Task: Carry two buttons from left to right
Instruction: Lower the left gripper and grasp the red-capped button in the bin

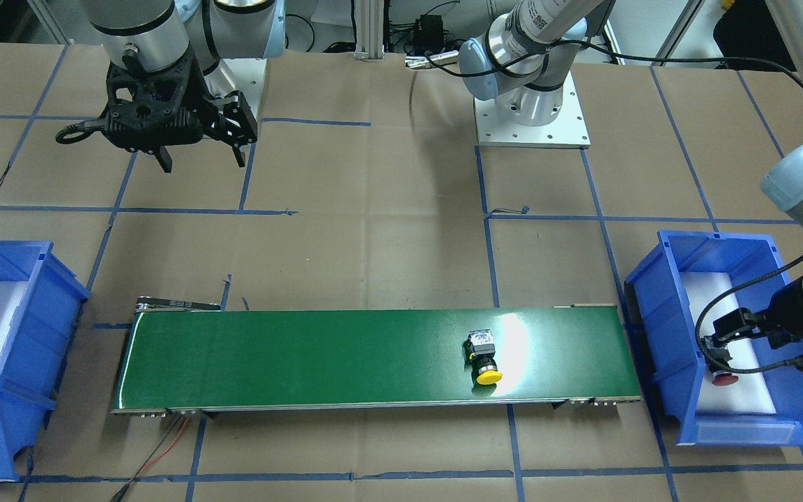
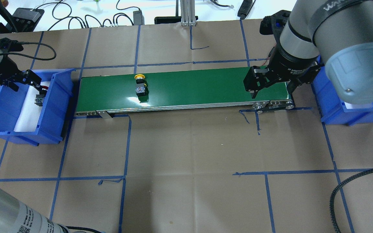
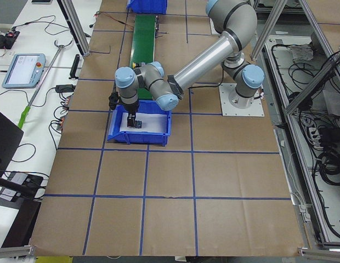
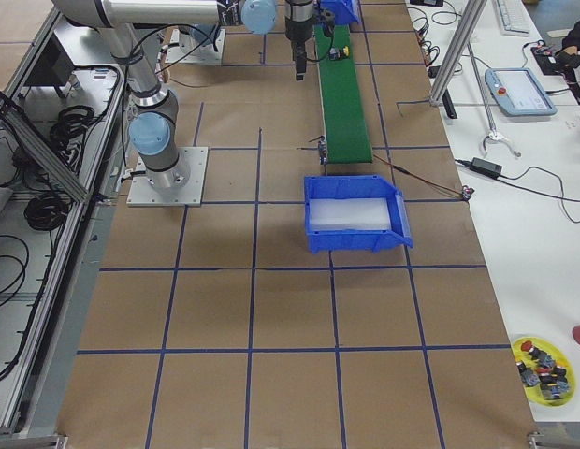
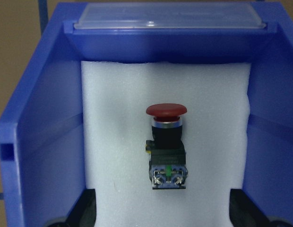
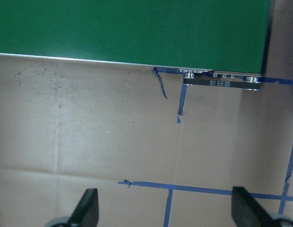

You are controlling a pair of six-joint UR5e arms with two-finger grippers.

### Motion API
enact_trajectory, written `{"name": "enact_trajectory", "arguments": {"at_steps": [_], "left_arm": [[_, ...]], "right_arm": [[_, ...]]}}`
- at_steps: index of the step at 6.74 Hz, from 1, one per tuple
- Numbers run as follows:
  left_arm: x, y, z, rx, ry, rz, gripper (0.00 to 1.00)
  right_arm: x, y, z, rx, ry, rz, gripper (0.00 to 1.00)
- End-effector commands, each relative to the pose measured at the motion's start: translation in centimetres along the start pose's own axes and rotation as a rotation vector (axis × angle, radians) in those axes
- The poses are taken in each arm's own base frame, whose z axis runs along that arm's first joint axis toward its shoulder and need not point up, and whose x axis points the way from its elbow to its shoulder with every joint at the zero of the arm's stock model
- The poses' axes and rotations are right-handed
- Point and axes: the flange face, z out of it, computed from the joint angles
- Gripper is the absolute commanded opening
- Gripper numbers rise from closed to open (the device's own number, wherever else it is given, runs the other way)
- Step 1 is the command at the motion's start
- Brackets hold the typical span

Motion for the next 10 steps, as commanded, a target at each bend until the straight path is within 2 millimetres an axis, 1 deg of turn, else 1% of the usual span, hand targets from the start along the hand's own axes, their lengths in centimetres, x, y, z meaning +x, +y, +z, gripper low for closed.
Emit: {"name": "enact_trajectory", "arguments": {"at_steps": [1,2,5,6,7,9,10], "left_arm": [[0.4,-0.4,3.8,0.012,-0.002,0.006,1.0],[0.6,-0.5,5.0,0.018,0.013,0.008,1.0],[0.4,-0.2,5.4,0.008,0.014,0.002,0.99],[0.1,0.0,5.3,0.0,0.01,0.002,0.76],[0.1,0.1,5.3,-0.008,0.013,0.001,0.5],[0.1,0.3,4.7,-0.008,0.021,-0.002,0.16],[-0.1,0.2,4.1,-0.001,0.014,-0.004,0.07]], "right_arm": [[-0.1,0.0,0.0,0.0,0.0,-0.002,1.0],[0.0,0.0,-0.1,0.002,0.0,0.0,1.0],[0.0,0.0,-0.1,0.002,0.0,0.0,1.0],[0.0,0.0,-0.1,0.002,0.0,0.0,1.0],[0.0,0.0,-0.1,0.002,0.0,0.0,1.0],[0.0,0.0,-0.1,0.002,0.0,0.0,1.0],[0.0,0.0,-0.1,0.002,0.0,0.0,1.0]]}}
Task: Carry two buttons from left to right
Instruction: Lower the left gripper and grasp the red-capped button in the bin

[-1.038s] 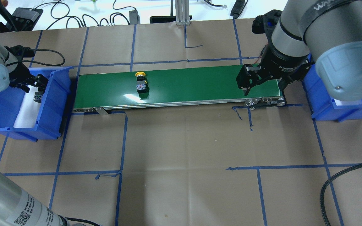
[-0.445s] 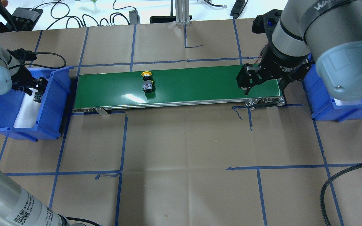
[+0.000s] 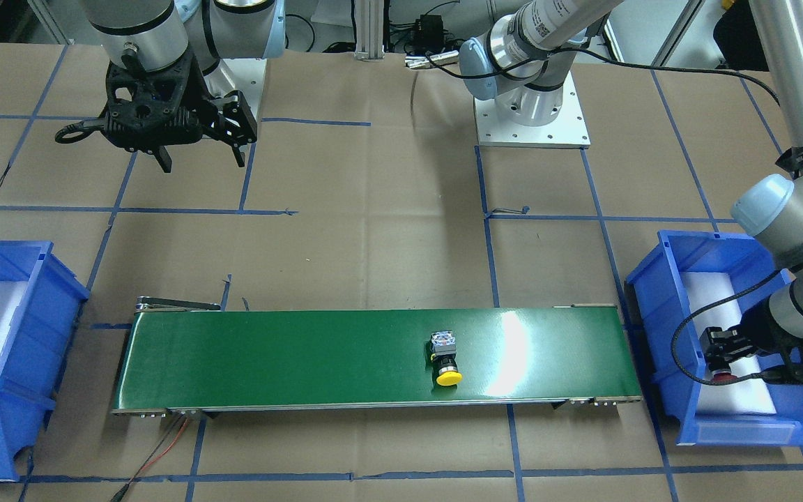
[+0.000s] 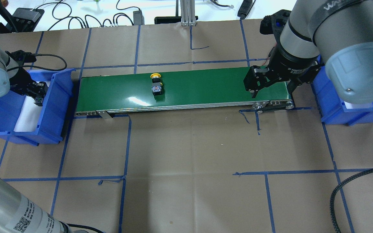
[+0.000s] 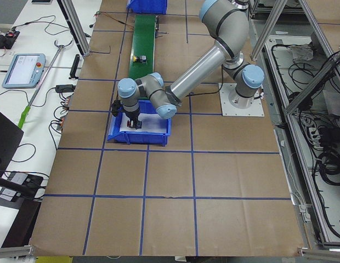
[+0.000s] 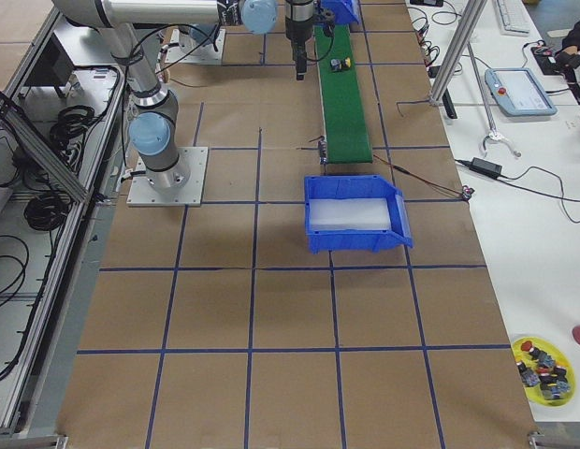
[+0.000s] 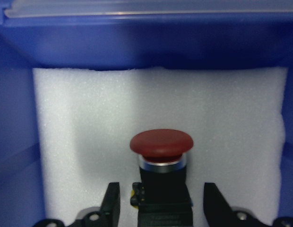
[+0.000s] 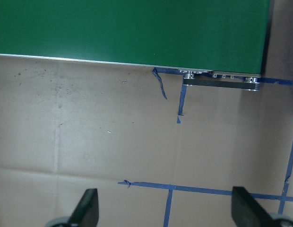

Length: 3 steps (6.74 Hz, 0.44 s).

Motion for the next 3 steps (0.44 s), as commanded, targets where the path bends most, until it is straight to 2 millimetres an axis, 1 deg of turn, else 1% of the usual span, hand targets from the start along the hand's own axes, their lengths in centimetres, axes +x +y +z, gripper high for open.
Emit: {"name": "enact_trajectory", "arguments": {"at_steps": [1,2,3], "left_arm": [[-0.6,-0.2,-2.1,-0.012,0.008,-0.003,0.06],[-1.3,-0.2,-5.0,0.005,-0.005,-0.009,0.06],[-1.3,0.0,-8.3,0.0,-0.007,-0.007,0.06]], "right_arm": [[0.0,0.0,0.0,0.0,0.0,0.0,1.0],[0.0,0.0,0.0,0.0,0.0,0.0,1.0],[0.0,0.0,0.1,-0.002,0.0,0.0,1.0]]}}
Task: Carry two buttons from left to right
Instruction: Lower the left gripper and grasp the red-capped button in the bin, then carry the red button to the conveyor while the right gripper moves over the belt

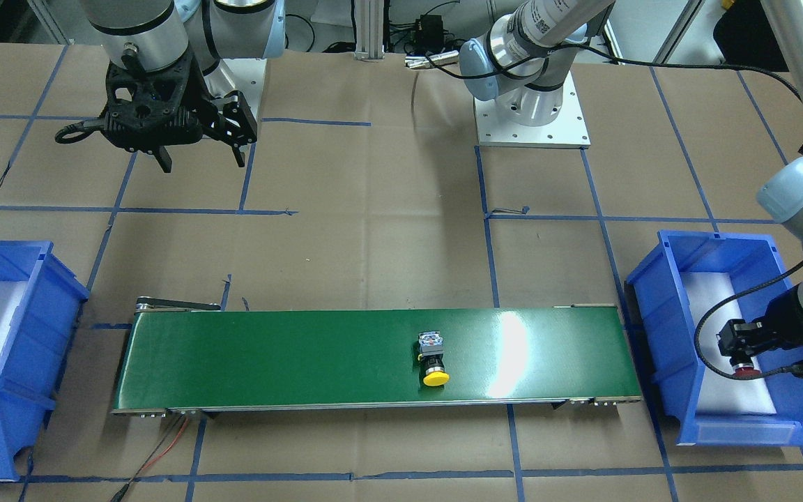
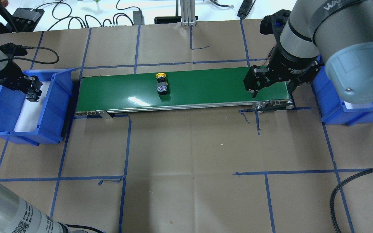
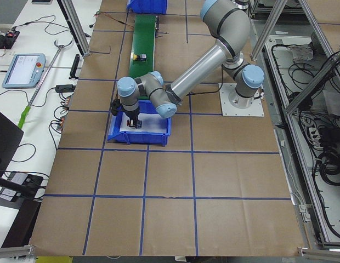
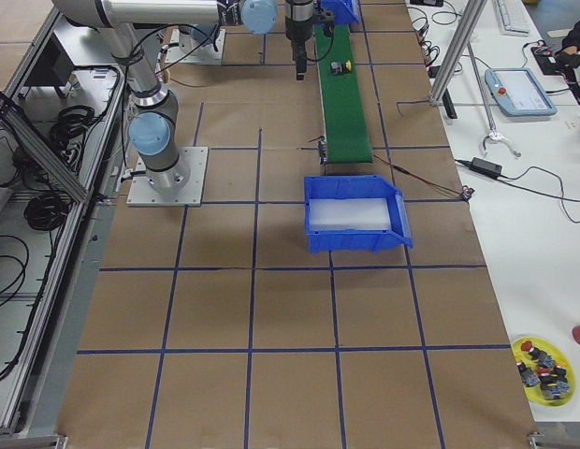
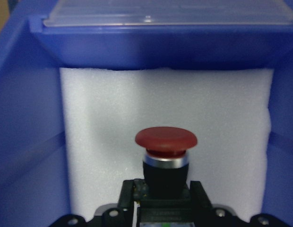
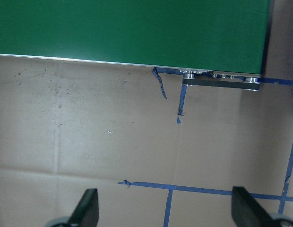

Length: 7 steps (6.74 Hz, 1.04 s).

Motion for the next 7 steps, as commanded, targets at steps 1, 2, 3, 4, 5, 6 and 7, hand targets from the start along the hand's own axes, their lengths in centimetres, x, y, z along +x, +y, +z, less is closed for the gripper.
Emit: {"name": "enact_trajectory", "arguments": {"at_steps": [1,2,3,4,5,6,7], "left_arm": [[0.2,0.7,-7.6,0.0,-0.006,0.0,0.06],[0.8,1.3,-11.4,-0.001,-0.008,0.0,0.06],[1.4,1.8,-14.0,-0.004,-0.007,0.002,0.06],[1.8,1.8,-13.7,-0.009,-0.004,-0.001,0.06],[2.8,1.4,-12.9,-0.02,0.004,-0.006,0.06],[5.4,0.7,-13.0,-0.021,0.003,0.022,0.06],[9.2,-0.5,-12.8,-0.021,0.002,0.007,0.06]], "right_arm": [[0.0,0.0,0.0,-0.001,0.0,0.0,1.0],[0.0,0.0,0.0,-0.001,0.0,0.0,1.0],[0.0,0.0,0.0,-0.001,0.0,0.0,1.0],[0.0,0.0,0.0,-0.001,0.0,0.0,1.0],[0.0,0.0,0.1,-0.003,0.0,0.0,1.0],[0.0,0.0,0.1,0.0,0.0,0.0,1.0],[0.0,-0.2,0.0,0.016,0.001,0.001,1.0]]}}
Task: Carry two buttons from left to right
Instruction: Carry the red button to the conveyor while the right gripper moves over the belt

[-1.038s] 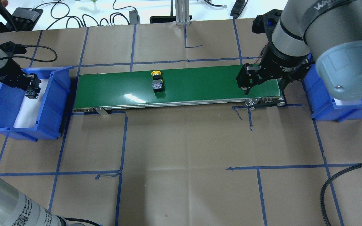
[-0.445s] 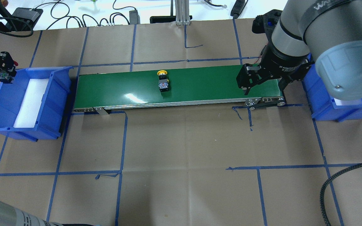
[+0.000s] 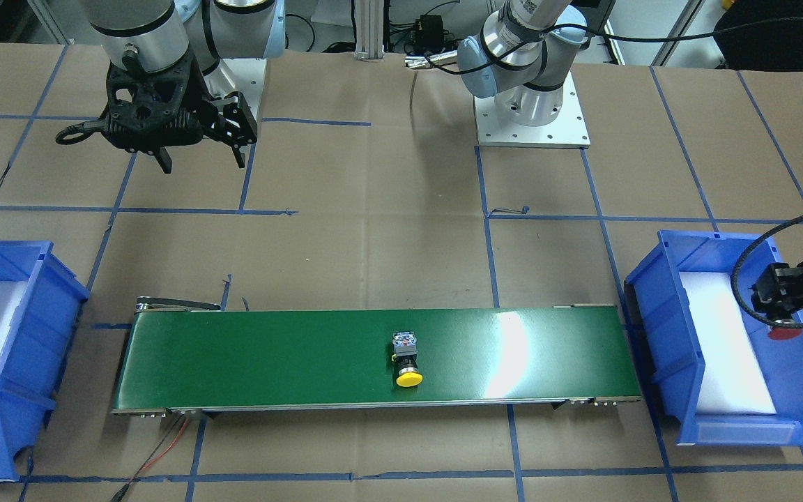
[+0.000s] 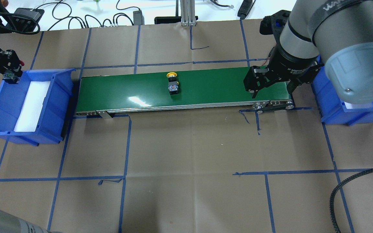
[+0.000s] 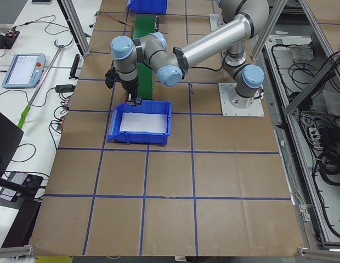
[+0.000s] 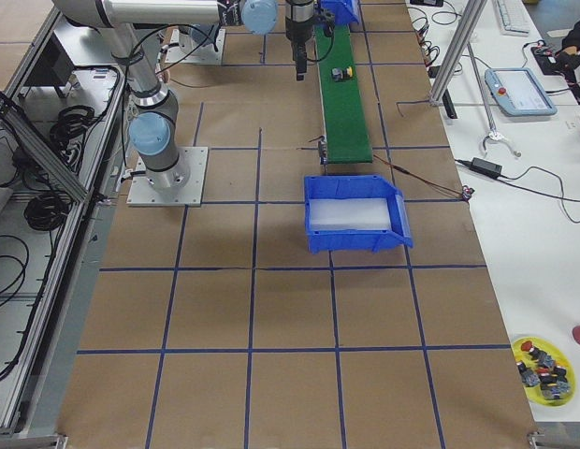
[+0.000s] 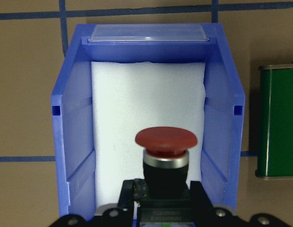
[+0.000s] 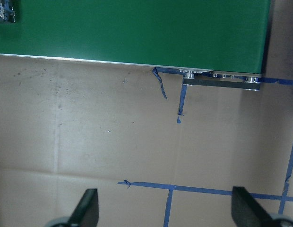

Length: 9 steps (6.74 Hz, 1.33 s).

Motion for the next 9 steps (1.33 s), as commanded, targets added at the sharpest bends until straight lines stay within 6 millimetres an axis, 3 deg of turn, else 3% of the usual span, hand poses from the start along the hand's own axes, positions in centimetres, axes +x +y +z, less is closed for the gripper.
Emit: {"name": "enact_trajectory", "arguments": {"at_steps": [1,3,4,5,7,9], "left_arm": [[7.9,-2.3,0.6,-0.009,0.005,0.001,0.06],[17.0,-3.5,0.7,-0.001,-0.003,-0.03,0.06],[19.7,-3.8,1.5,-0.01,0.003,-0.052,0.06],[20.9,-4.0,2.4,-0.025,0.006,-0.048,0.06],[20.8,-4.9,6.0,-0.013,0.006,-0.045,0.05],[20.9,-4.9,10.4,0.044,-0.005,-0.035,0.05]], "right_arm": [[0.0,-0.4,-0.4,0.046,0.0,0.002,1.0],[0.0,-1.2,-0.9,0.114,0.001,0.001,1.0],[0.0,-1.3,-1.0,0.123,0.002,0.001,1.0],[0.0,-1.4,-1.0,0.141,0.003,0.001,1.0],[0.0,-1.6,0.1,0.121,-0.007,0.001,1.0],[-0.2,-3.3,1.3,0.152,-0.011,-0.004,1.0]]}}
